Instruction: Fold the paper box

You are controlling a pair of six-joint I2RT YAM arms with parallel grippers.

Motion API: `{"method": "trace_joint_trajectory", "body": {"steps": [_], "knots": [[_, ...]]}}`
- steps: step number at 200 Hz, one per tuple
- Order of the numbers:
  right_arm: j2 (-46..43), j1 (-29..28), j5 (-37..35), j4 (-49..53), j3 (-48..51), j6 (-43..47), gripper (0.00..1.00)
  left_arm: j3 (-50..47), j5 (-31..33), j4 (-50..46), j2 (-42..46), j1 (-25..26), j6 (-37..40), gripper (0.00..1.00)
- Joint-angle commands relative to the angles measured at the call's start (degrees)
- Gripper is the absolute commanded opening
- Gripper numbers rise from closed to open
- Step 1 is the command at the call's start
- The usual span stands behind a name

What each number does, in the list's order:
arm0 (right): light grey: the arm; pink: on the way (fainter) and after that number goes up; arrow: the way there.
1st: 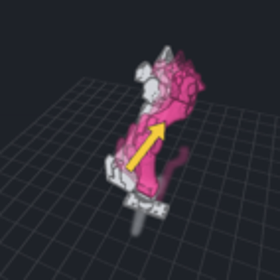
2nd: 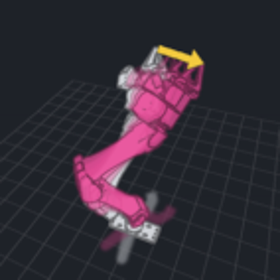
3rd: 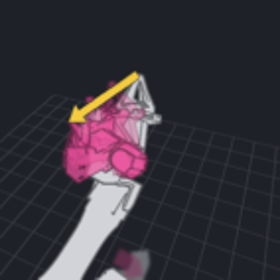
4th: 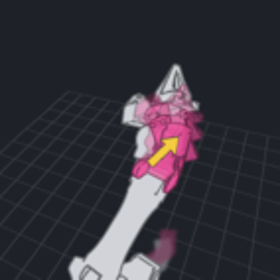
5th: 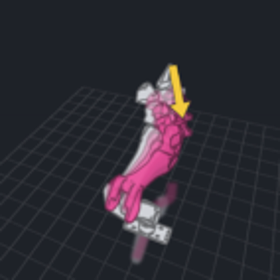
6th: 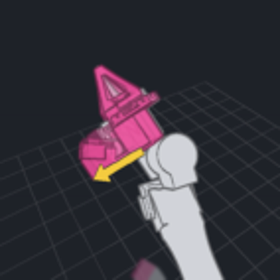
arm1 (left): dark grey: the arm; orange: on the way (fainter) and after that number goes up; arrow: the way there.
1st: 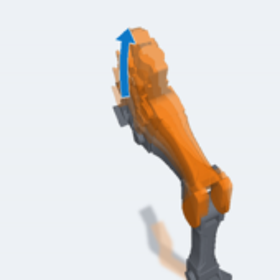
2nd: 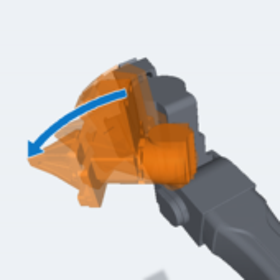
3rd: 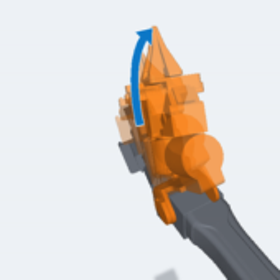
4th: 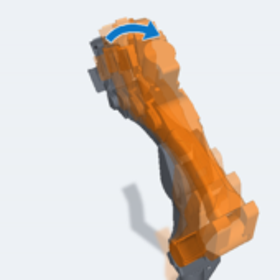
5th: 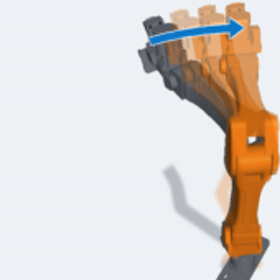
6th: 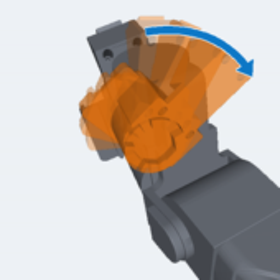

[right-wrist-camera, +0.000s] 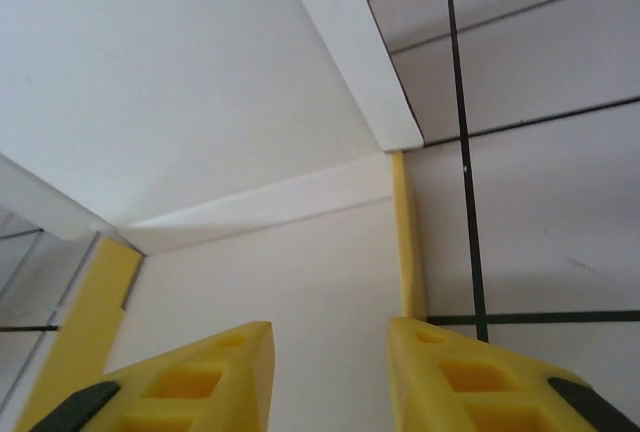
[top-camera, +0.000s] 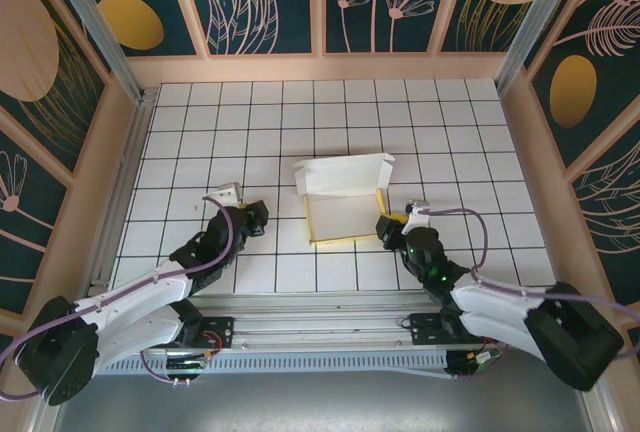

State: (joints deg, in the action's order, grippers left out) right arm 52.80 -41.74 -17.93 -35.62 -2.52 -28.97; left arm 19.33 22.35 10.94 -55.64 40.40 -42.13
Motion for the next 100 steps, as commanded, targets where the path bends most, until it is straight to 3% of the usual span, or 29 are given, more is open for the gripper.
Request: {"method": "trace_joint_trajectory", "body": {"steps": [1,19,29,47,76,88,100], "knots": [[-7.47,-0.41,-0.68,11.89,-1.44,-1.69,0.38,2.68,-3.04,-3.31,-3.07,-0.90,-2.35,0.42],[-13.28,-0.01,0.53,19.83,-4.96,-4.22,0.50,5.25,-8.34,-1.70,-6.50,-1.93,-2.11,0.42],[-14.41,2.04,5.00,22.67,-7.74,-3.19,0.55,6.84,-11.01,-0.62,-8.18,-2.47,-0.59,0.41],[-13.09,9.97,21.83,22.57,-12.33,3.67,0.66,10.29,-15.62,-0.71,-10.52,-2.85,7.72,0.42],[-1.31,33.64,55.90,14.19,-17.49,7.82,0.70,14.07,-21.82,-0.49,-12.90,-4.24,18.52,0.46],[5.06,38.89,64.34,10.29,-19.61,7.92,0.72,15.66,-24.98,-0.51,-14.69,-4.94,21.47,0.48],[10.50,40.23,68.07,9.66,-22.13,10.27,0.74,16.64,-28.24,-0.01,-16.70,-6.01,23.38,0.52]]}}
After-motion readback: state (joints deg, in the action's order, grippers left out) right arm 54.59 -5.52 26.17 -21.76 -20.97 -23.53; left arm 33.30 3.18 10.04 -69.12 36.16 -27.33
